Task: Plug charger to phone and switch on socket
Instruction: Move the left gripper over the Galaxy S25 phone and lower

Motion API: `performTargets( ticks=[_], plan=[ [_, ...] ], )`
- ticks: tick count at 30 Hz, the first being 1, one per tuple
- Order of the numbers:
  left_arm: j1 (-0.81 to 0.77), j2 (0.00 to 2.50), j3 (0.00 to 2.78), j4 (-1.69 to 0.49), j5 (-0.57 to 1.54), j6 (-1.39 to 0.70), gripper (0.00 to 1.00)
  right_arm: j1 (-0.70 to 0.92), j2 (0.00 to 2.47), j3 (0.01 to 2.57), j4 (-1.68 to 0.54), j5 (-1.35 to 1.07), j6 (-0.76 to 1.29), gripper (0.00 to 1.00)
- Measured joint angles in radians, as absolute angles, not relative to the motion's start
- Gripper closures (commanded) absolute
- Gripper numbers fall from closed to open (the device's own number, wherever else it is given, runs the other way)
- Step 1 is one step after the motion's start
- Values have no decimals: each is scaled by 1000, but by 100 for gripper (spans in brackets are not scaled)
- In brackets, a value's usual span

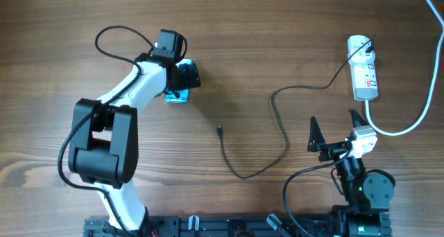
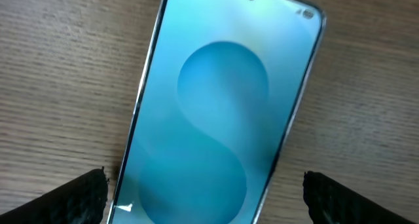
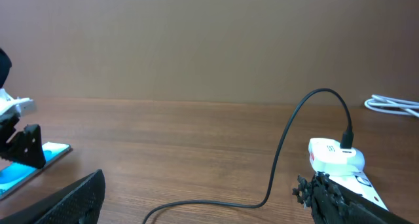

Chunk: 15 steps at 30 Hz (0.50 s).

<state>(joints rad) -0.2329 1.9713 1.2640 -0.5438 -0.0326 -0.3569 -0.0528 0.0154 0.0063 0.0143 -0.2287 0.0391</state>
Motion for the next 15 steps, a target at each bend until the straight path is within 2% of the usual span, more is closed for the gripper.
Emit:
performTargets(
  ticks=[6,15],
  plan=[
    [-233,1971,1240,-515,-33,-357,3,-53,15,6,14,-229,39,0],
    [-233,1971,1230,-526,-52,-349,19,-53,15,6,14,-229,39,0]
  ],
)
